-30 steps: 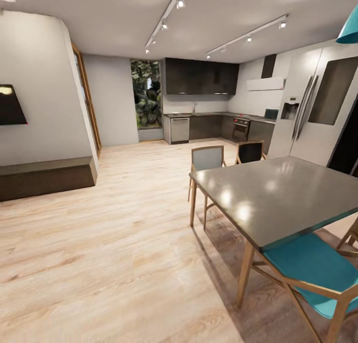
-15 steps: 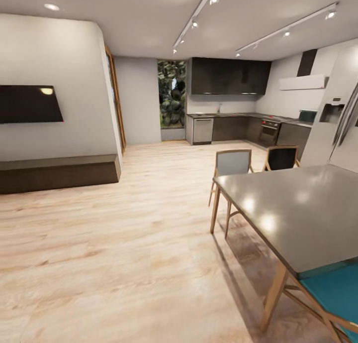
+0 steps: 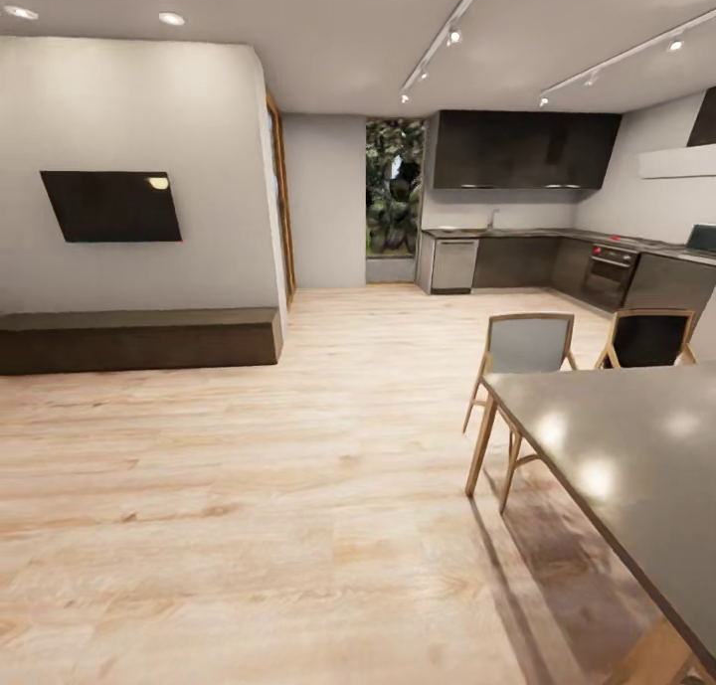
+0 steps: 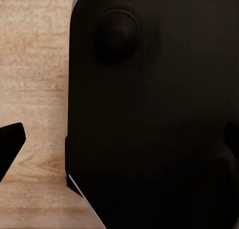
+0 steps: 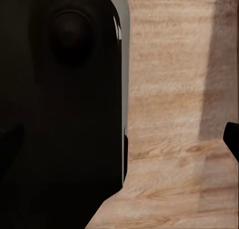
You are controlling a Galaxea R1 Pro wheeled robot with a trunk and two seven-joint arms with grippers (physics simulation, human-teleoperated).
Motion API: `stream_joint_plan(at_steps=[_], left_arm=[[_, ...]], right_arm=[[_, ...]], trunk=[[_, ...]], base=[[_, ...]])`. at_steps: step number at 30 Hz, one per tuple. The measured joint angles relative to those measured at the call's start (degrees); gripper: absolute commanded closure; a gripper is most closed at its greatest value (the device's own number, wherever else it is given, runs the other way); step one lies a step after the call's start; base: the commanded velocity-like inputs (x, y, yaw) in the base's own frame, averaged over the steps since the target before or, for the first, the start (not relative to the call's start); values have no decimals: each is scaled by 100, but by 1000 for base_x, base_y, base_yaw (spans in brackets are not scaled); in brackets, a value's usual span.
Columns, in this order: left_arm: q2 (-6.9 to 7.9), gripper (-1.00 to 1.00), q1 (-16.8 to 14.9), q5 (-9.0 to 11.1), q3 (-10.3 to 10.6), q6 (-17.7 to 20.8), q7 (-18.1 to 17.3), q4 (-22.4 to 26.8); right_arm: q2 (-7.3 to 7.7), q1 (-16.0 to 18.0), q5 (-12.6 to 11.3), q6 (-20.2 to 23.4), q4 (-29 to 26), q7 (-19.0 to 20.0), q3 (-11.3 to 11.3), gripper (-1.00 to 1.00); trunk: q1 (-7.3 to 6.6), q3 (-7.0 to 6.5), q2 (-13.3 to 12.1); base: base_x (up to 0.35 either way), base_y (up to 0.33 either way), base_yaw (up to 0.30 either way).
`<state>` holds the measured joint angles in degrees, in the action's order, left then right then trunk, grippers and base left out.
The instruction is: In the kitchen, take the Vidalia onion out of the sink, dice it on the chopping board with the paring knife, put the diced onion into the bowl on the countertop, then place both the paring knife and the chopping board into the sink.
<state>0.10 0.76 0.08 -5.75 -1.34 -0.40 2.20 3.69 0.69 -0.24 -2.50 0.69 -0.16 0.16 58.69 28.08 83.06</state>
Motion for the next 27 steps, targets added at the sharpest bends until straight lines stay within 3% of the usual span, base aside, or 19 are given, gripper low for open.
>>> stream_joint_plan(at_steps=[6, 27], left_arm=[[0, -100, 0, 1, 0, 0, 0, 0], [54, -100, 0, 6, -1, 13, 8, 0]], right_arm=[[0, 3, 0, -16, 2, 0, 0, -100], [0, 0, 0, -27, 2, 0, 0, -100]], trunk=[[0, 0, 0], [0, 0, 0]], base=[[342, 0, 167], [342, 0, 6]])
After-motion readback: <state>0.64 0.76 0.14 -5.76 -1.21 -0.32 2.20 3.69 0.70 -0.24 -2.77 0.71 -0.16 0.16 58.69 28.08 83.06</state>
